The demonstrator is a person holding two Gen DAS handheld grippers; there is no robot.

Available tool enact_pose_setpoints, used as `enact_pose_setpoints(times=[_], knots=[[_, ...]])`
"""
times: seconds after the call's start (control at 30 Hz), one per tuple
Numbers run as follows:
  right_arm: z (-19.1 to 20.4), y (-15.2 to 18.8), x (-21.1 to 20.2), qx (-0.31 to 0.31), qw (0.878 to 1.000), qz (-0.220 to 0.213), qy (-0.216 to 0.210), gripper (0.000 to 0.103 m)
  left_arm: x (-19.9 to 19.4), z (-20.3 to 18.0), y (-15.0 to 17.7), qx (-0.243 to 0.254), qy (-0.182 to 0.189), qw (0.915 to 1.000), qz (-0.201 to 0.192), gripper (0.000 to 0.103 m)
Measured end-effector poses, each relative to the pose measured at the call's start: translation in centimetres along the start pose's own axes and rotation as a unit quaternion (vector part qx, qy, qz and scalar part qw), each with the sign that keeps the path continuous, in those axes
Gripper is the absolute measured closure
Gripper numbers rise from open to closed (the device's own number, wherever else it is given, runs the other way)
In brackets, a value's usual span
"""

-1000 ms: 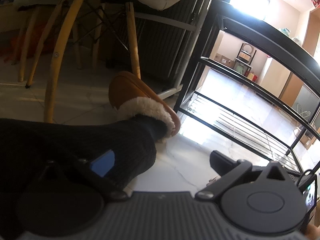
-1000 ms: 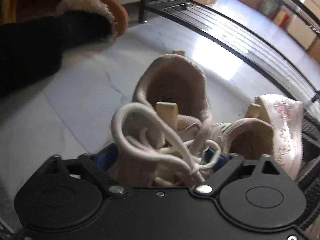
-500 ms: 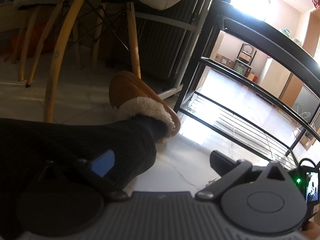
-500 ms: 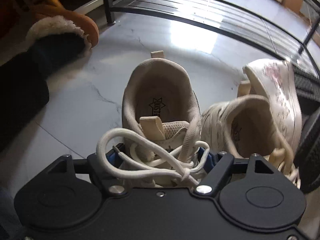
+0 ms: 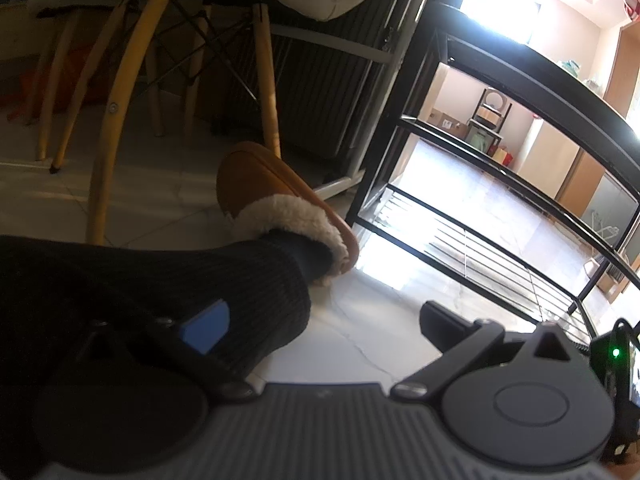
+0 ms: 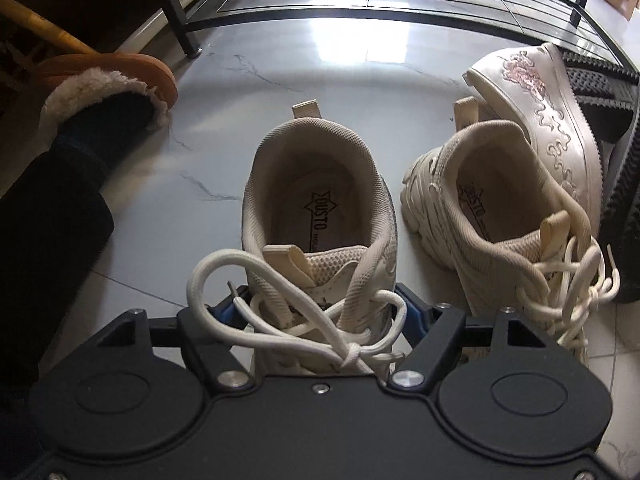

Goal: Organize scattered shoes

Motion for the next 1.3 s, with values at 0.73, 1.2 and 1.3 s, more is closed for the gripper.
enact_pose_setpoints(times=[0.73,1.2,1.3], knots=[[-1.5,-0.2,-1.2,0.014,0.998,0.011,-0.058,0.012,-0.1,-0.3,-0.2,0.005,-0.004,1.0,0.003,0.001],[-15.8,1.1,-10.2,0.014,0.996,-0.059,-0.07,0.006,-0.1,-0.4,-0.1,0.016,-0.011,0.9998,0.007,0.001],[-15.6,3.7,-8.3,-0.081,0.995,-0.046,-0.033,0.006,0.0,-0.5,0.0,0.024,-0.015,0.9995,0.01,0.001]])
Point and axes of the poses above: each gripper's, at about its wrist camera, not at the fingertips, and x roughly the way its jaws point, z to its left, y to its underside, the point moved 3 cm from there along x, roughly the way its jaws point, and after that the axes turned 12 degrees about x, right-handed, at the moved point
